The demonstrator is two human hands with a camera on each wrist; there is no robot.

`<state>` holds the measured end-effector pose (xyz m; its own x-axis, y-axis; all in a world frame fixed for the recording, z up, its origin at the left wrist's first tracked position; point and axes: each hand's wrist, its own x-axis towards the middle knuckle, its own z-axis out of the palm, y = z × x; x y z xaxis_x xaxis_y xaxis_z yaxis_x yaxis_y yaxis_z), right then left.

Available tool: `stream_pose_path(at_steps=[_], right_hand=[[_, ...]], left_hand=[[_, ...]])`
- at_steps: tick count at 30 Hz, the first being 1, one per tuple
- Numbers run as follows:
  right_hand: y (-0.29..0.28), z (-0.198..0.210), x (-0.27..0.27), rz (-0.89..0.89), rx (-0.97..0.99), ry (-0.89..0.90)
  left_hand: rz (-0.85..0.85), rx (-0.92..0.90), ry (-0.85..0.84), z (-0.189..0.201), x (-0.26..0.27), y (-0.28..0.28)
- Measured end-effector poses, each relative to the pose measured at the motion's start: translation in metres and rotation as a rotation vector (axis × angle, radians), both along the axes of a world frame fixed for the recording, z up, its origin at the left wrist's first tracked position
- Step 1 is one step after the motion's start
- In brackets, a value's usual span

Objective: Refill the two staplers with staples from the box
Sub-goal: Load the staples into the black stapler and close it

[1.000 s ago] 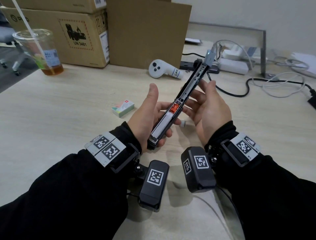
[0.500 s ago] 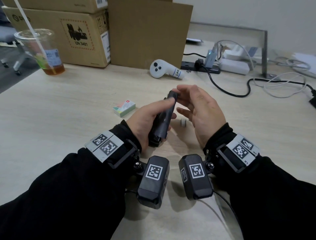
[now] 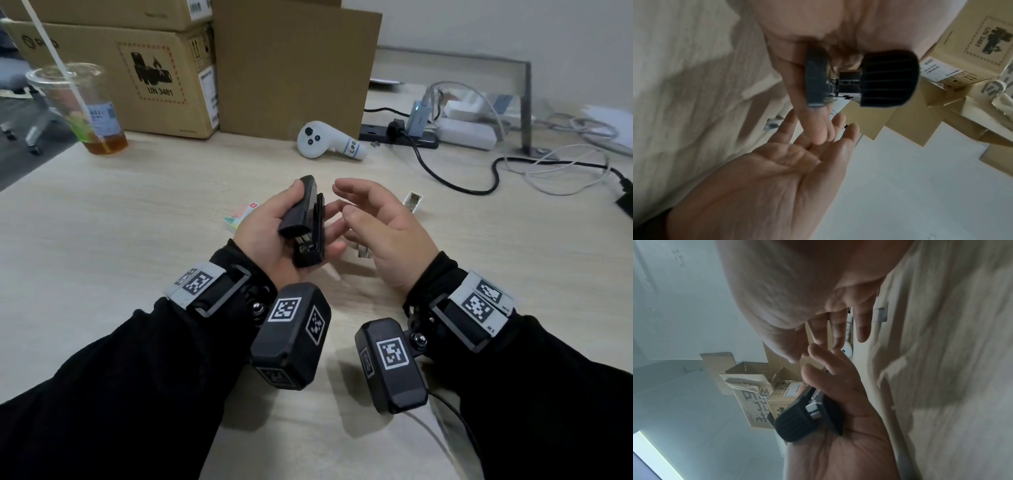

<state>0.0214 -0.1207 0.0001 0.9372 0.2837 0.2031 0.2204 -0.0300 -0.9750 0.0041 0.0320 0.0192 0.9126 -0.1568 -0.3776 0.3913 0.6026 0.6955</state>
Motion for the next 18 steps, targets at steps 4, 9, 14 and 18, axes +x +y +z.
stream_pose_path(at_steps=[4,9,14,18], right_hand=[[0.0,0.001,-0.002,-0.026,-0.079,-0.071],[0.002,0.007,-0.011,0.167,-0.307,-0.262],[0.001,0.006,-0.008,0.257,-0.355,-0.306],[-0.001,0.004,-0.008,0.225,-0.4,-0.301]], left_hand=[[0.073,0.013,-0.033,-0.005,0.002,-0.002],[0.077,0.003,-0.048,-0.01,0.007,0.0],[0.064,-0.02,-0.105,-0.011,0.007,0.001],[0.104,-0.025,-0.157,-0.015,0.008,0.001]])
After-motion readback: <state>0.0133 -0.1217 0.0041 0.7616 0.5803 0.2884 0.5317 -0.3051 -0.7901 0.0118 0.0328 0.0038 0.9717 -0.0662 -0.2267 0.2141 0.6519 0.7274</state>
